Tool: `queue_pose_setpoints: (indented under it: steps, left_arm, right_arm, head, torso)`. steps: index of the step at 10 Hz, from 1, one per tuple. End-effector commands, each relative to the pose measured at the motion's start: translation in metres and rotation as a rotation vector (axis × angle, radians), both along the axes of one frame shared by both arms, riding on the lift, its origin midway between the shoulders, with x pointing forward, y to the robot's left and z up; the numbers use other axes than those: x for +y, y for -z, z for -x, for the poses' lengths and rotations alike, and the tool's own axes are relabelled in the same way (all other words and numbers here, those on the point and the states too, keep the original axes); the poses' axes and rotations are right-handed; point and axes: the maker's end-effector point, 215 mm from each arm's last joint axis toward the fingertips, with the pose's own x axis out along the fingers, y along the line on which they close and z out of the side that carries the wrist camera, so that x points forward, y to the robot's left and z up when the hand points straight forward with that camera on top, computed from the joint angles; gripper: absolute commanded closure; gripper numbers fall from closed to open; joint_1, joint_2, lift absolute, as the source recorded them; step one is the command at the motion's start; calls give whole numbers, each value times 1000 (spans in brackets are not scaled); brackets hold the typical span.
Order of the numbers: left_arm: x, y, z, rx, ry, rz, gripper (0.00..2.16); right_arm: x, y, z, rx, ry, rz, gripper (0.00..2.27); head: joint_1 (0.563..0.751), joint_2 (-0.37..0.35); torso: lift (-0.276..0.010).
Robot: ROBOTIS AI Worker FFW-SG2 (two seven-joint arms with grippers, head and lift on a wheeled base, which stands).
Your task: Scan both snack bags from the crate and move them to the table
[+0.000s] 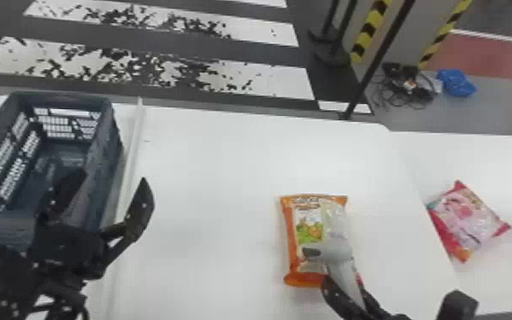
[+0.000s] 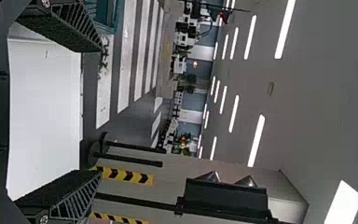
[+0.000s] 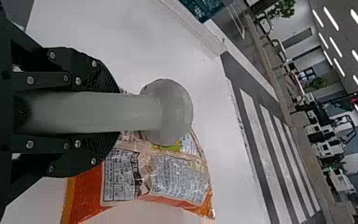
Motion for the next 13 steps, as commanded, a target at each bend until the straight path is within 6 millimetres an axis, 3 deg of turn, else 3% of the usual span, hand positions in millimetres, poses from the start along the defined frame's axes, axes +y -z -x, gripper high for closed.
queue_pose_setpoints:
  steps: [1,4,6,7,9,13]
  left_arm:
    - [8,0,3,-3,-15,-2,60]
    - [7,0,4,-3,-18,5,60]
    - [6,-1,2,-5,-19,5,60]
    - [6,-1,1,-7,-19,5,60]
    - [6,-6,1,-15,-17,6,60]
    - [10,2,1,1,-18,-10,60]
  right_arm:
    - [0,18,0,27,7,-3,2243]
    - [18,33,2,49,-19,-17,2243]
    - [6,18,-5,13,8,-29,2243]
    - [-8,2,-10,-7,31,-39,2243]
    - [-57,-16,-36,-6,114,-47,2243]
    - [-152,17,-101,68,229,42,2243]
  head:
    - [695,-187]
    - [695,-162]
    - [695,-148]
    - [695,-157]
    - [695,-195]
    - [695,-316]
  torso:
    - [-87]
    - [-87]
    - [-87]
    - [-87]
    - [-87]
    - [-87]
